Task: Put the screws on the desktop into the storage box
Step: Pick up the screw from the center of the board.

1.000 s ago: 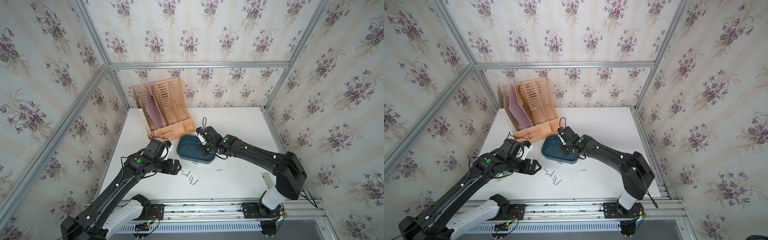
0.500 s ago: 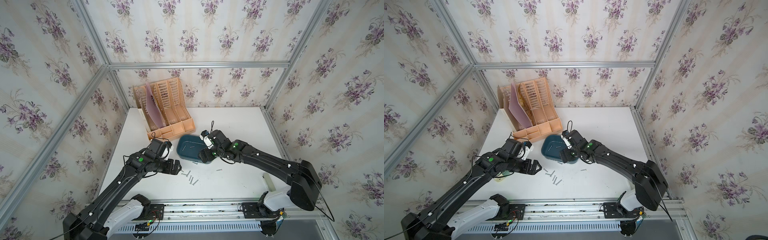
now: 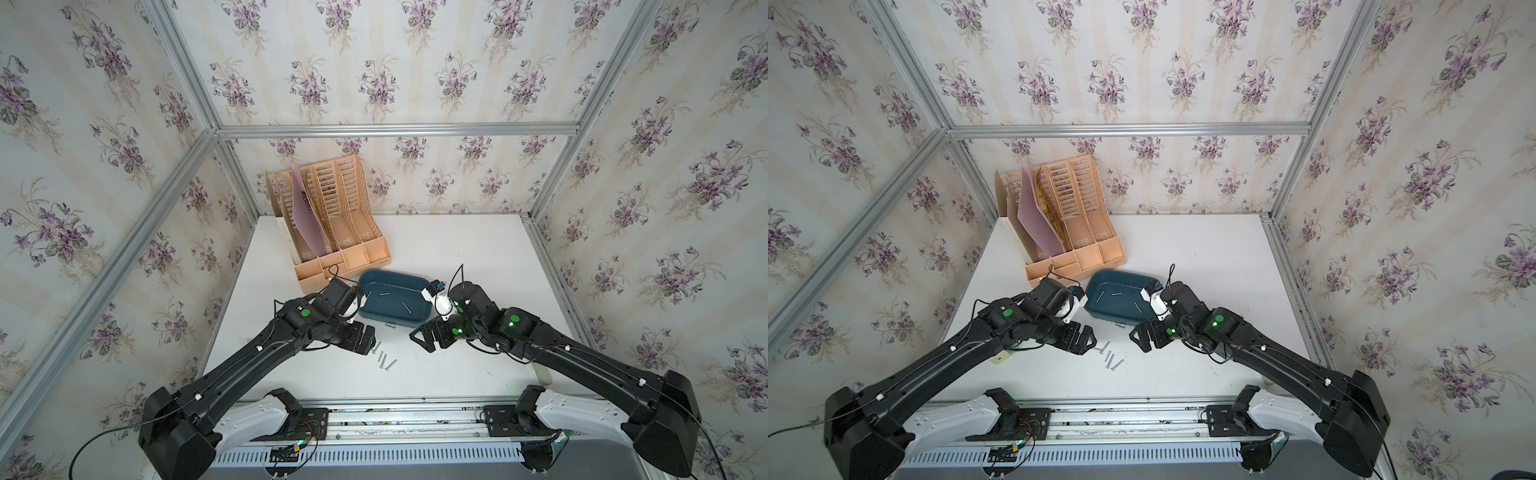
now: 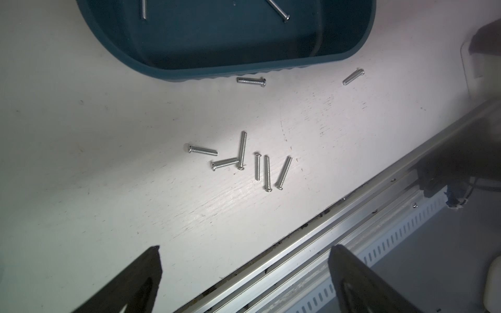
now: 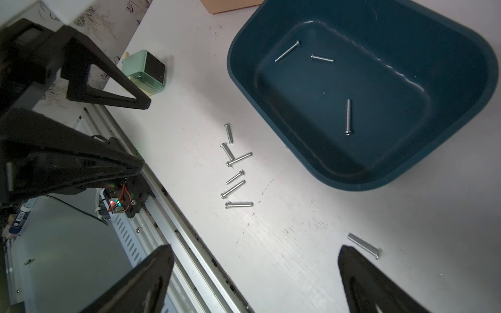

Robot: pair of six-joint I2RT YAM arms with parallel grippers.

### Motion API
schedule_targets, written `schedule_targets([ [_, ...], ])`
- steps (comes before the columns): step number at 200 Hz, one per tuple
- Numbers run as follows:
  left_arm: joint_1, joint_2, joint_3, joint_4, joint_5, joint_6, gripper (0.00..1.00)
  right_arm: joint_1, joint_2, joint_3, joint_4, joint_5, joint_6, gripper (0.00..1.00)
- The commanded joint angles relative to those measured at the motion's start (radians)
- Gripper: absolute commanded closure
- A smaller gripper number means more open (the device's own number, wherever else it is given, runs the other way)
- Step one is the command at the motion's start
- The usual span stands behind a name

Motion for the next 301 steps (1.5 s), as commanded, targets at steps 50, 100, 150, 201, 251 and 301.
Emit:
schedule_targets([
  [50,-0.176,0.167,0.046,0.051,-0.115,-0.053,0.07,0.001,-0.127,-0.077,-0.052,0.031,0.105,0.0],
  [100,-0.263,0.293,0.047,0.143,-0.134,-0.06,0.17,-0.001,-0.201,-0.134,-0.057,0.041,0.152,0.0],
  [150,-0.283,0.402,0.048,0.218,-0.119,-0.048,0.35,-0.001,-0.247,-0.135,-0.105,0.024,0.161,0.0],
  [201,-0.305,0.473,0.056,0.247,-0.109,-0.034,0.5,-0.001,-0.252,-0.138,-0.129,0.045,0.155,0.0],
  [251,-0.31,0.518,0.059,0.269,-0.099,-0.027,0.57,-0.001,-0.252,-0.138,-0.129,0.053,0.156,0.0],
  [301,-0.324,0.548,0.064,0.276,-0.1,-0.029,0.66,-0.001,-0.247,-0.139,-0.13,0.059,0.154,0.0],
])
